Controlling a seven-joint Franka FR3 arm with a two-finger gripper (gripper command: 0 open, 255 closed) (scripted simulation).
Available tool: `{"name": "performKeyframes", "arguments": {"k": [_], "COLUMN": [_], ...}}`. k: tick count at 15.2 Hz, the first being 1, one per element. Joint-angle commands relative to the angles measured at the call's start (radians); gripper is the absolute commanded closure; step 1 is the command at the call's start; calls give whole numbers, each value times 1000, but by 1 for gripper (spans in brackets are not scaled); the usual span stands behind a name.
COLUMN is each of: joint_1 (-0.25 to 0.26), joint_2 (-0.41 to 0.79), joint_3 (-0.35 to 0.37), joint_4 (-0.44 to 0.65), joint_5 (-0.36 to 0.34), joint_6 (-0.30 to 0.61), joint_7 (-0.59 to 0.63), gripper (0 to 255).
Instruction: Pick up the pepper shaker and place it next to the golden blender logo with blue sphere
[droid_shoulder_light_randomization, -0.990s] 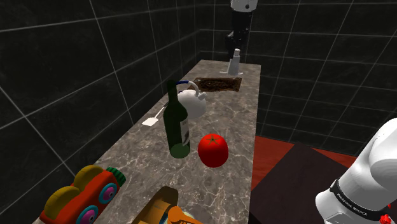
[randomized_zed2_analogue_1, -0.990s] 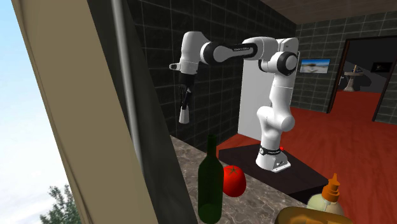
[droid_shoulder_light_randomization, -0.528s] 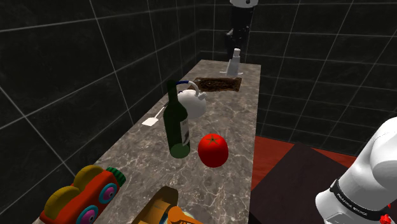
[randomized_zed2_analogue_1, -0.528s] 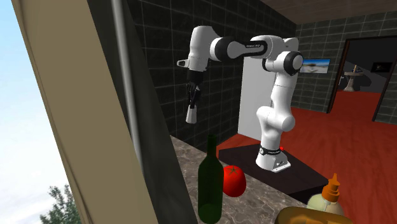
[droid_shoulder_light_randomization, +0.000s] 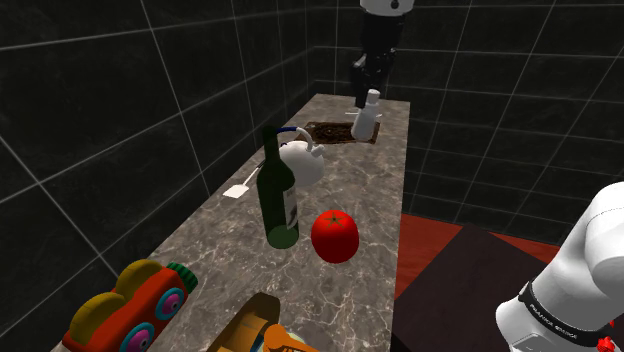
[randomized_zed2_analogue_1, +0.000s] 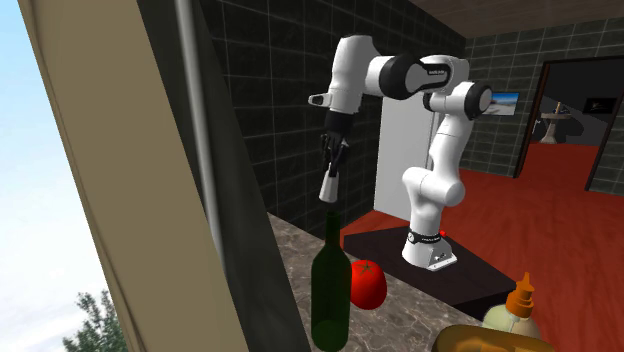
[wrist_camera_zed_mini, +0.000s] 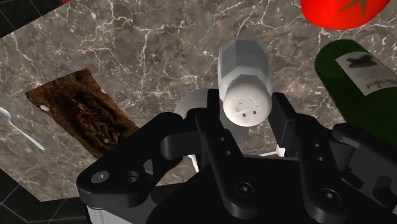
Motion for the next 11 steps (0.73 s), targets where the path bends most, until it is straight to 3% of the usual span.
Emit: {"name": "performKeyframes", "arguments": {"k": [1, 11], "joint_1": [16, 99], "joint_2": [-30, -123], "joint_3": [28, 190], "joint_4": [-21, -70], "joint_5": [9, 70], "joint_6": [-11, -64], "joint_7": [41, 260], "gripper": [255, 255]}}
